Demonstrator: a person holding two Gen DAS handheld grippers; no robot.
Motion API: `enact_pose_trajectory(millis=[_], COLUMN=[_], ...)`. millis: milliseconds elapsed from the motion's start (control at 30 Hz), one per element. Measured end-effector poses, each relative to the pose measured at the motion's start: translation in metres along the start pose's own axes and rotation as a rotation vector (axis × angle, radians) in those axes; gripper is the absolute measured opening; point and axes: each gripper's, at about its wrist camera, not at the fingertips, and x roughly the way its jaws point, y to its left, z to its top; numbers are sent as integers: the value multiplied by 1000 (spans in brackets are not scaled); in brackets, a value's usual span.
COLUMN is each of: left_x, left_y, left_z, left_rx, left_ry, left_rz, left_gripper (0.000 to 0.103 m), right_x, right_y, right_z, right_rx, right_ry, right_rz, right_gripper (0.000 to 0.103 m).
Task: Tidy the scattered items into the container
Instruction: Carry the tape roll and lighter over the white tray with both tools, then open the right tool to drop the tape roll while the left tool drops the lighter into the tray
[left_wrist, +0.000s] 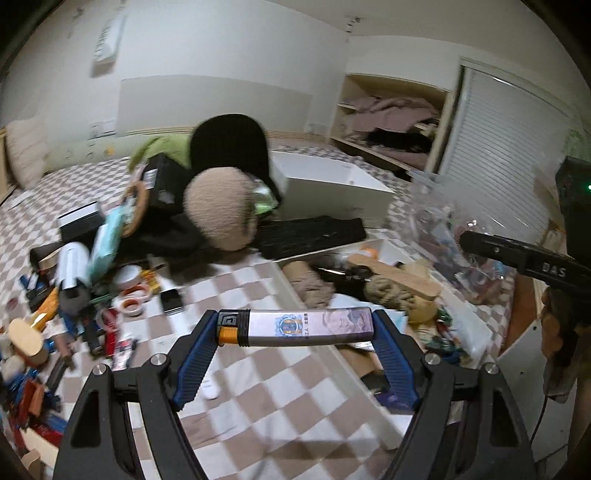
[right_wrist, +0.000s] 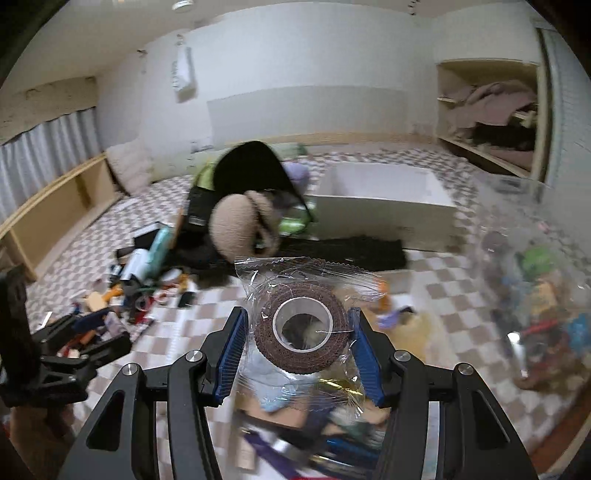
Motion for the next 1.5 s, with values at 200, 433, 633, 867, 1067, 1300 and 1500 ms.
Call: enact_pose_trajectory(millis=[200, 433, 633, 867, 1067, 1300, 1500], left_x=[24, 48, 68, 86, 101, 110, 112], left_y=[-41, -75, -98, -121, -144, -167, -195], left_z=[0, -12, -21, -27, -35, -35, -32], left_rx=[68, 117, 158, 188, 195, 164, 212], left_ry=[43, 104, 154, 202, 277, 340, 328], left_rz=[-68, -117, -154, -198, -244, -202, -226], left_gripper=[81, 81, 81, 81, 81, 81, 81], right_x=[3, 21, 34, 39, 32, 24, 22], right_y=[-40, -76, -94, -103, -113, -119, -125], right_z=[-15, -40, -57, -66, -65, -64, -63], right_rx=[53, 113, 128, 132, 174, 188, 199], right_ry=[37, 119, 180, 179, 160, 144, 145], right_rz=[-76, -141, -169, -233, -209, -196, -192], right_gripper=[56, 56, 56, 90, 90, 90, 90])
